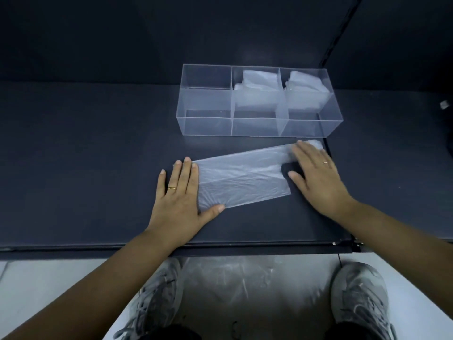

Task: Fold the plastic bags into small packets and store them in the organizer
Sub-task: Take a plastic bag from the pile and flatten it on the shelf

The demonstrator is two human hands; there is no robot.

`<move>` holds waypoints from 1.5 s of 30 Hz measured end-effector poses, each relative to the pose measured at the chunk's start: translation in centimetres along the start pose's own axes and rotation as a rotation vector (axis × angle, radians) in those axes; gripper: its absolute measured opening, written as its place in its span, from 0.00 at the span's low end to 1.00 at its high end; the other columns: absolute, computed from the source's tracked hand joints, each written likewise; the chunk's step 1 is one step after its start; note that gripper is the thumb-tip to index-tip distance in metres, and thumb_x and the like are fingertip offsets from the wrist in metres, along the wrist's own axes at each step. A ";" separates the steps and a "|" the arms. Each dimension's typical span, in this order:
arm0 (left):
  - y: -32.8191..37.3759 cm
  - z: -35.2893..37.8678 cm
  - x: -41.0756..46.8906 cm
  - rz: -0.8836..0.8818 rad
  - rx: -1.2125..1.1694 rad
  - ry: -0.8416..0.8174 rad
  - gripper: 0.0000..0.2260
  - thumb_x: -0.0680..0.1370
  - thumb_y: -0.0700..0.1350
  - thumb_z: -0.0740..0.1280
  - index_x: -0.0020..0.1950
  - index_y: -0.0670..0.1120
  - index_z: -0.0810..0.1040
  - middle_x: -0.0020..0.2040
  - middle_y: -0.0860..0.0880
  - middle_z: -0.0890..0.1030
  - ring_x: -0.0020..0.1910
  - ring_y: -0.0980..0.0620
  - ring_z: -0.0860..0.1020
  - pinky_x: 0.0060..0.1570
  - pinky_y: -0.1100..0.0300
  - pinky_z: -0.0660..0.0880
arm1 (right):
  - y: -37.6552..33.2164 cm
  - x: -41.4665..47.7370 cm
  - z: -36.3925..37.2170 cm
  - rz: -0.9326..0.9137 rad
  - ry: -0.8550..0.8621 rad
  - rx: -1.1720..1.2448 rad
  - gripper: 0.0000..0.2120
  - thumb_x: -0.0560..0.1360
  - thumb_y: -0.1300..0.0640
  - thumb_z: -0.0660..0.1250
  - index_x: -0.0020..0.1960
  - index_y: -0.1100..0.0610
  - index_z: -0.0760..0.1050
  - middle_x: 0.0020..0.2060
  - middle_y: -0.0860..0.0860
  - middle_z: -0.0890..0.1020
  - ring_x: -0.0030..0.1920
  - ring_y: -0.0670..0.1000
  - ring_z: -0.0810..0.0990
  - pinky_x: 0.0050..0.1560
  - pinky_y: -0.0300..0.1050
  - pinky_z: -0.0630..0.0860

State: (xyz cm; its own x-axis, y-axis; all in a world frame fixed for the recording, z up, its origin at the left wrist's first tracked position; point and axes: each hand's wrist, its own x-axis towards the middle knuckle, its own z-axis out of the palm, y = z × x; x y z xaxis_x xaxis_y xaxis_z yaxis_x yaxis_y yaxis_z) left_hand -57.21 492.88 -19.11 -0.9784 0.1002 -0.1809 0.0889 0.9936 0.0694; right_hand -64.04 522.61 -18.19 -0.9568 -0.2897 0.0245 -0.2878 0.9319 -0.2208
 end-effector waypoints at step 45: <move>-1.9 -4.1 0.4 -0.162 -0.548 0.545 0.08 0.78 0.40 0.63 0.51 0.45 0.82 0.49 0.46 0.83 0.46 0.47 0.81 0.49 0.57 0.73 | -3.4 2.6 -1.5 0.407 -0.105 0.692 0.11 0.73 0.55 0.72 0.35 0.60 0.80 0.30 0.48 0.83 0.36 0.44 0.79 0.43 0.36 0.73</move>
State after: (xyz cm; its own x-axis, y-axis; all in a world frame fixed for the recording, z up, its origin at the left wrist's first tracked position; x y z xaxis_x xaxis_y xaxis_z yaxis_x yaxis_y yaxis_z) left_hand -58.54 490.80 -15.34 -0.9374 -0.2237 0.2669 -0.0281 0.8126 0.5822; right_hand -65.60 519.02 -15.93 -0.9623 -0.0076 -0.2718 0.2059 0.6327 -0.7466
